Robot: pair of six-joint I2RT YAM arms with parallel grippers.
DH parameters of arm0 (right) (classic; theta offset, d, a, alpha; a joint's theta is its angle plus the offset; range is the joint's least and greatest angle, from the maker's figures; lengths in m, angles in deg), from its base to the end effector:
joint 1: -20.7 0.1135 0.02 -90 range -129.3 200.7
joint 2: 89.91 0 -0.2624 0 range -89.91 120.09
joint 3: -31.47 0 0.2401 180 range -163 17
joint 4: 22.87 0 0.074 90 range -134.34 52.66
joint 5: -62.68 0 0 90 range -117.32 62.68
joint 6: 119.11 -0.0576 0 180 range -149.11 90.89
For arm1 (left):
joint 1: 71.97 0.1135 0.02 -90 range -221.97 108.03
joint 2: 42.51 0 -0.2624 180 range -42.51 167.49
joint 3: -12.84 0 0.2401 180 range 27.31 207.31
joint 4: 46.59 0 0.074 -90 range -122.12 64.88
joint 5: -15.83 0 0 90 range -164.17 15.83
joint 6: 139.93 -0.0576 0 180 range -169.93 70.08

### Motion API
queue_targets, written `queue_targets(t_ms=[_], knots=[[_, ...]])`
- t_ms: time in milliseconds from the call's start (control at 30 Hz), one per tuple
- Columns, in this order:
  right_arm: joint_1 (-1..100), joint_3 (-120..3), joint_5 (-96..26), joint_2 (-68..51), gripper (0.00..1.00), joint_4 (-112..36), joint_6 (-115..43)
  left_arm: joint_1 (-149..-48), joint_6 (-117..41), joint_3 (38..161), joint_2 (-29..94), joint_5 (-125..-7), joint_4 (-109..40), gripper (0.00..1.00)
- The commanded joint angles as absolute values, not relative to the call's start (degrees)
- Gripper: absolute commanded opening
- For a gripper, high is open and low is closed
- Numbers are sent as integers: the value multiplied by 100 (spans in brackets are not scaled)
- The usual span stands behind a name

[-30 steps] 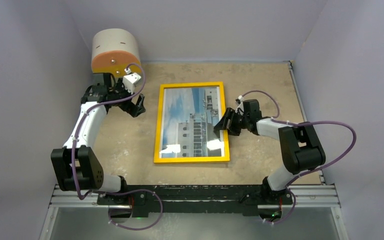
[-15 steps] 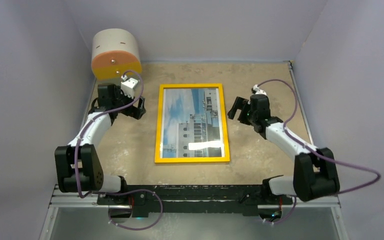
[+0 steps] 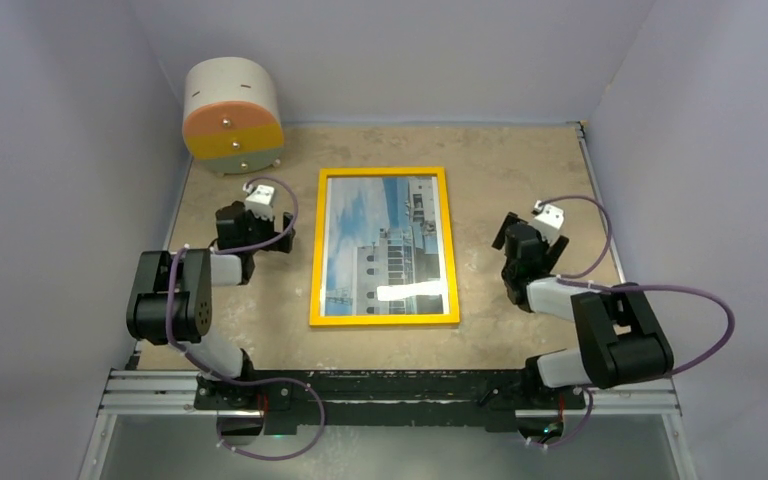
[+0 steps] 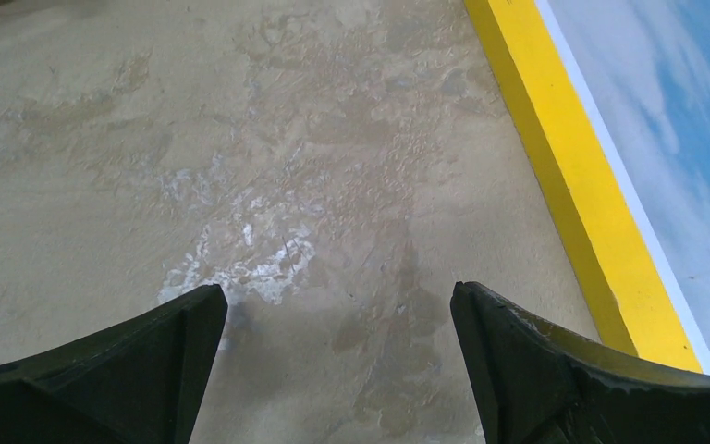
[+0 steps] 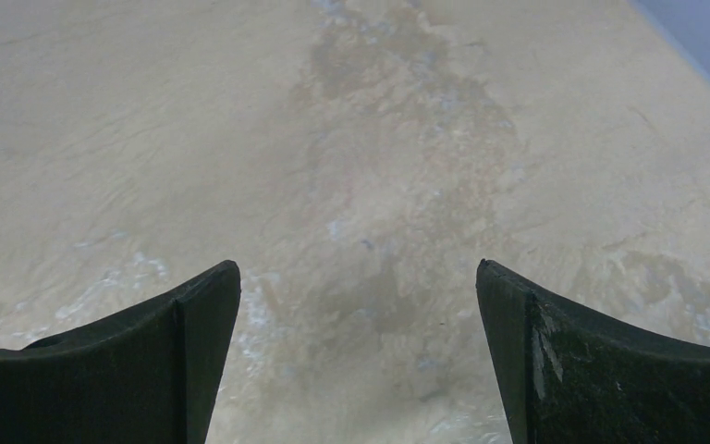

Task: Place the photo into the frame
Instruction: Reset both arms

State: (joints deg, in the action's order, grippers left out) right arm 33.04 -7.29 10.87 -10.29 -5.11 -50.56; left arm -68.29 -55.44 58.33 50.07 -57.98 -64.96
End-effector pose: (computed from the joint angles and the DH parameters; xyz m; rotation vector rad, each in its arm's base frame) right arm 0.2655 0.0216 0.1677 0.5671 1.8054 -0.2569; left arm 0.3091 0.0038 0.1376 0.2053 2.0457 -0.1932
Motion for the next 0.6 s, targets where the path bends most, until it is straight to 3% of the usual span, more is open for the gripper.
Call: queue_targets(t_ms=[0,200,367,567], knots=[[3146,-280,1606,-913,99,1838,-4521,-6978,-5480,5716,5098,-6203,-7869,100],[3003,297,1236,-430,99,3889,-3786,-6985,-5421,5387,4967,-6531,-8257,100],[3002,130,509,-277,99,3749,-3523,-7378,-6048,4130,4986,-6002,-10598,100],[2835,146,-433,-96,99,3804,-3504,-7336,-5992,4164,5037,-5946,-10597,100]])
